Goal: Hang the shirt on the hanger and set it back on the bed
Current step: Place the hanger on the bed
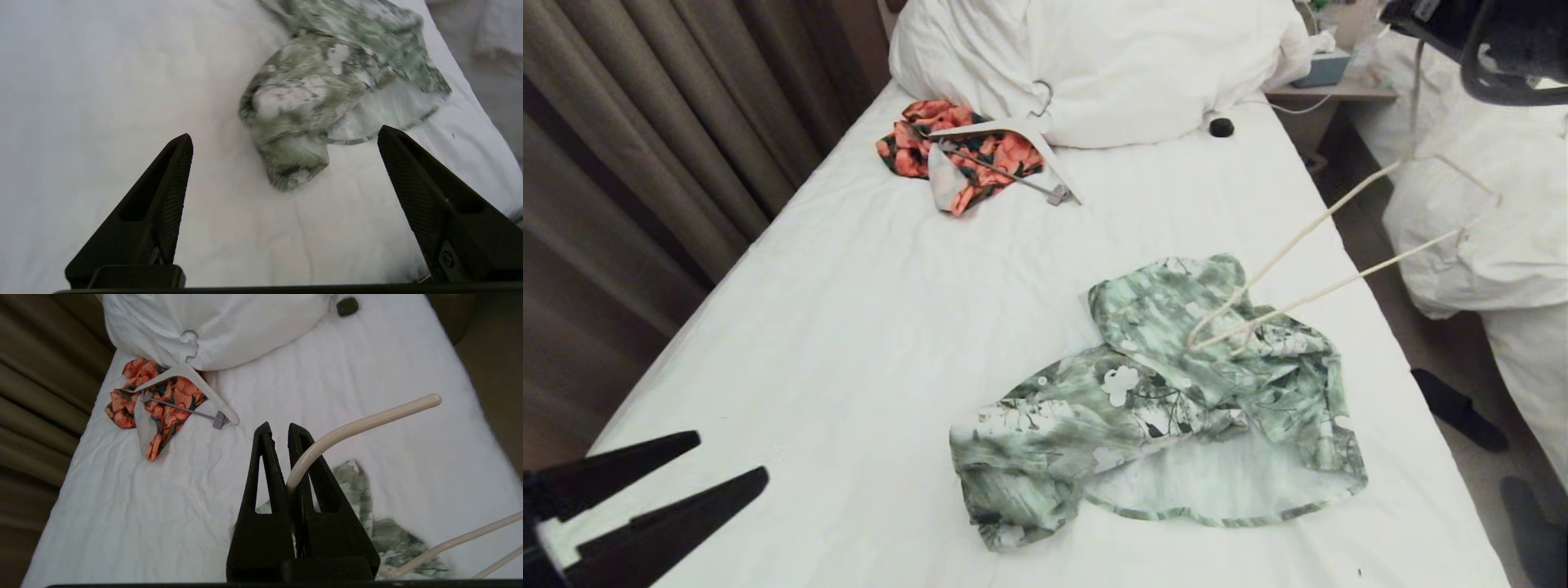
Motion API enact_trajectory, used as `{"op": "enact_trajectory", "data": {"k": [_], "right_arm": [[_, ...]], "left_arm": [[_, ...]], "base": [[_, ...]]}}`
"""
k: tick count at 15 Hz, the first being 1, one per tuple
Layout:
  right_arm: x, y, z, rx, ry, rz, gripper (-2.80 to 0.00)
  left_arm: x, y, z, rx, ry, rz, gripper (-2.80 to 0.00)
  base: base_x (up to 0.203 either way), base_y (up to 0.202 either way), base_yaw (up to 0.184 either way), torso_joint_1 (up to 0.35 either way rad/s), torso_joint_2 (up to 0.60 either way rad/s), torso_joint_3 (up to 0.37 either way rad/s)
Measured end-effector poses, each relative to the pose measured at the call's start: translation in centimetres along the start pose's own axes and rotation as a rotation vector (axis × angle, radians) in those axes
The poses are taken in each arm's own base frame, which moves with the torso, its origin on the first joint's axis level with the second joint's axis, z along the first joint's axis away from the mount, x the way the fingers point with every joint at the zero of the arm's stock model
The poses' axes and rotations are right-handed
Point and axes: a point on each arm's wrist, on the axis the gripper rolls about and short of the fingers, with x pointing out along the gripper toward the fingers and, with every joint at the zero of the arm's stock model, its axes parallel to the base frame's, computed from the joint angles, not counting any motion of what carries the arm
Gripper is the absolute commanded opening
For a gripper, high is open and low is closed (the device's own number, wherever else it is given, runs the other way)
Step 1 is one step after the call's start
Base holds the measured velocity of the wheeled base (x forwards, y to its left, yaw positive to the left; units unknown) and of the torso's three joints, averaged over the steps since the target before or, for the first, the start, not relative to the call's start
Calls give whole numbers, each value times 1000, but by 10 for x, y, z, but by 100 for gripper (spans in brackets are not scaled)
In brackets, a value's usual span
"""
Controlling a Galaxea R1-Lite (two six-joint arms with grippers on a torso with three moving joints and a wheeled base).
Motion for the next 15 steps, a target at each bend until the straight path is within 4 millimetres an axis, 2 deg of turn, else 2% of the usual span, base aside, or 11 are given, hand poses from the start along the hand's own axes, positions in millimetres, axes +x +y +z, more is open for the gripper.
{"op": "enact_trajectory", "data": {"k": [2,5,11,13,15], "right_arm": [[16,2,-12,44,24,-16,-280],[35,6,-25,71,45,-26,-280],[62,17,-37,68,63,-23,-280],[73,18,-51,52,97,-34,-280],[86,16,-72,24,164,-62,-280]], "left_arm": [[-15,2,-3,-33,-49,22,-280],[-28,4,-3,-46,-111,75,-280],[-47,6,-8,-62,-182,205,-280],[-59,5,-11,-67,-221,275,-280],[-71,3,-18,-72,-255,336,-280]], "base": [[0,0,0,0,0,0],[0,0,0,0,0,0],[0,0,0,0,0,0],[0,0,0,0,0,0],[0,0,0,0,0,0]]}}
